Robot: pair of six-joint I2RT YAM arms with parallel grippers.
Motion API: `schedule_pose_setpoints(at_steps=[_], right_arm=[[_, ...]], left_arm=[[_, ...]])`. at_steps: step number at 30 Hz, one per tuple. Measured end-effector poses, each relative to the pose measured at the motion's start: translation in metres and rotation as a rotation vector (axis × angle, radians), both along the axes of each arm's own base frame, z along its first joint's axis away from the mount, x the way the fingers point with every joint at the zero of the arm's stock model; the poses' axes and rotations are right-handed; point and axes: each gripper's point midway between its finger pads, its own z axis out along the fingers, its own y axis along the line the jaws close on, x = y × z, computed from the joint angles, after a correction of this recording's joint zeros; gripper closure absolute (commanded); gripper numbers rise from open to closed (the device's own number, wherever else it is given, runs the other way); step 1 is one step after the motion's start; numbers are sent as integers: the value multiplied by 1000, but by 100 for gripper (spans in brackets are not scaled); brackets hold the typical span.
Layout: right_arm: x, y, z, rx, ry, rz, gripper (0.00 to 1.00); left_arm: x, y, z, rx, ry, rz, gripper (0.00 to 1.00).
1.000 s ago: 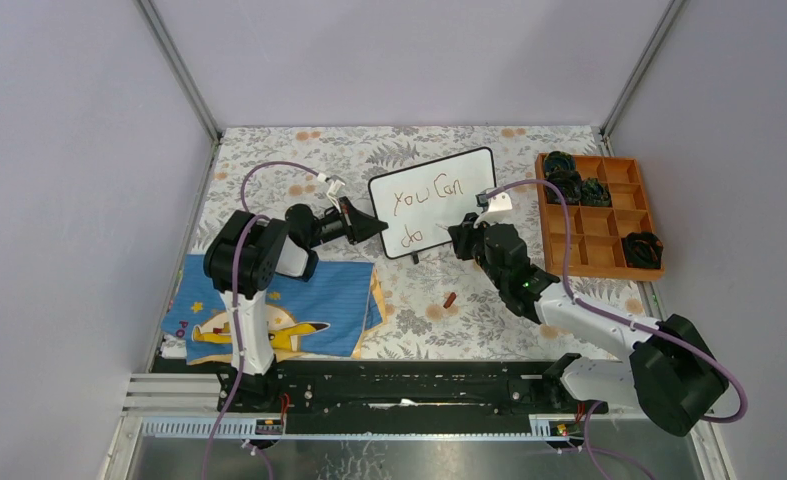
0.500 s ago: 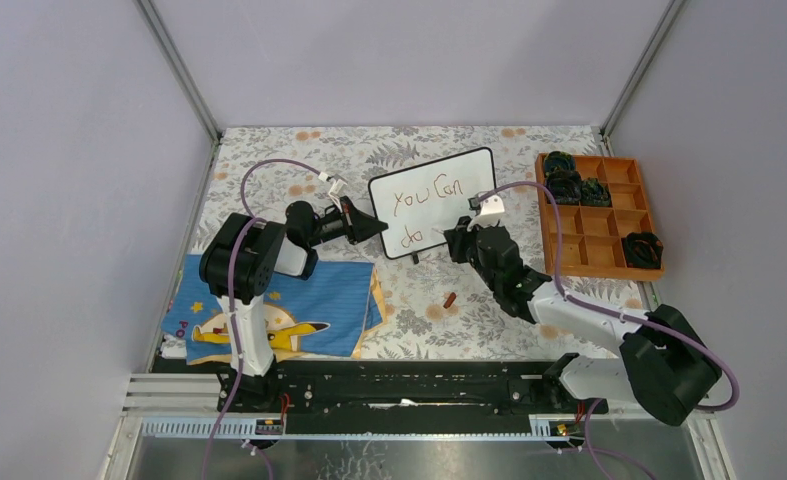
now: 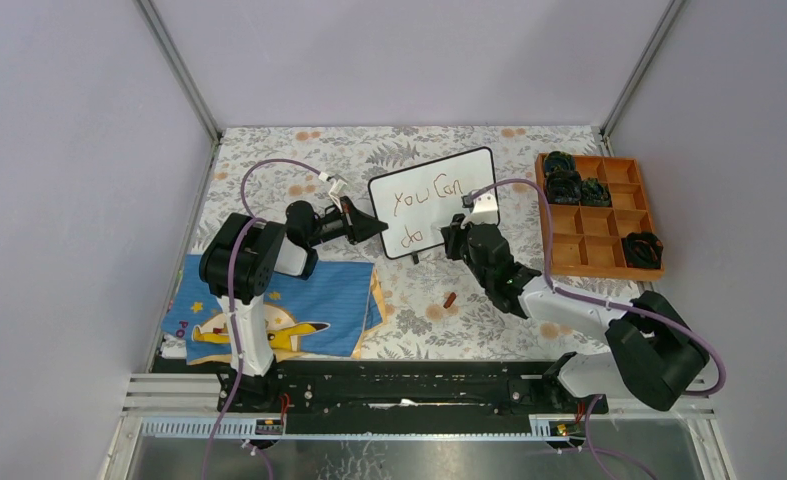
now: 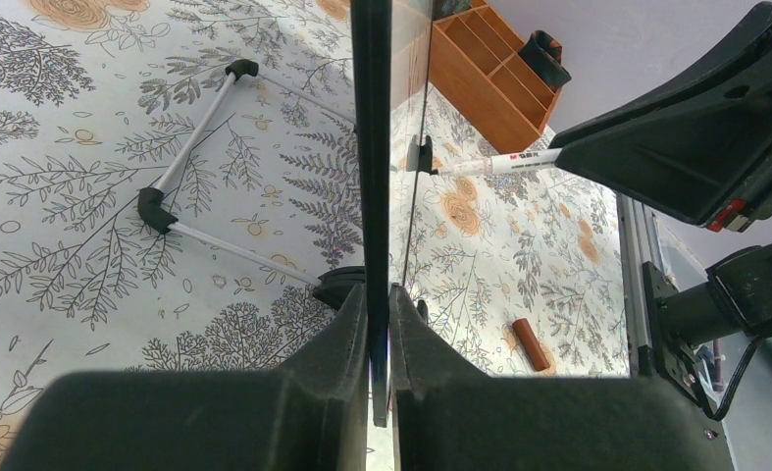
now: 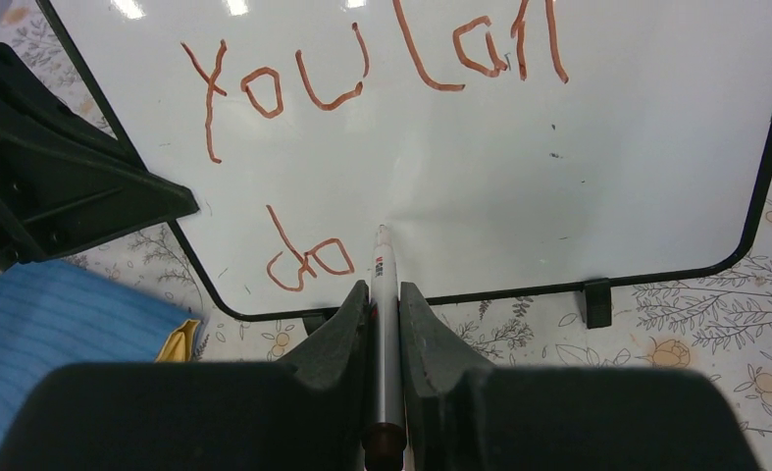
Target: Write a sentence on the whiteboard
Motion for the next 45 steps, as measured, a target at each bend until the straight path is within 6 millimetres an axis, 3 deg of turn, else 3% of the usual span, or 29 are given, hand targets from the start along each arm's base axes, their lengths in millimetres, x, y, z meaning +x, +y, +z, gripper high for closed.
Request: schedule_pose_setpoints(at_steps=[18,45], right_arm=[[10,3,3,4,-17,-25,100],[8,2,-7,11,9,-43,100]], left_arm=[[0,0,0,1,2,0,100],[0,0,0,4,2,1,100]])
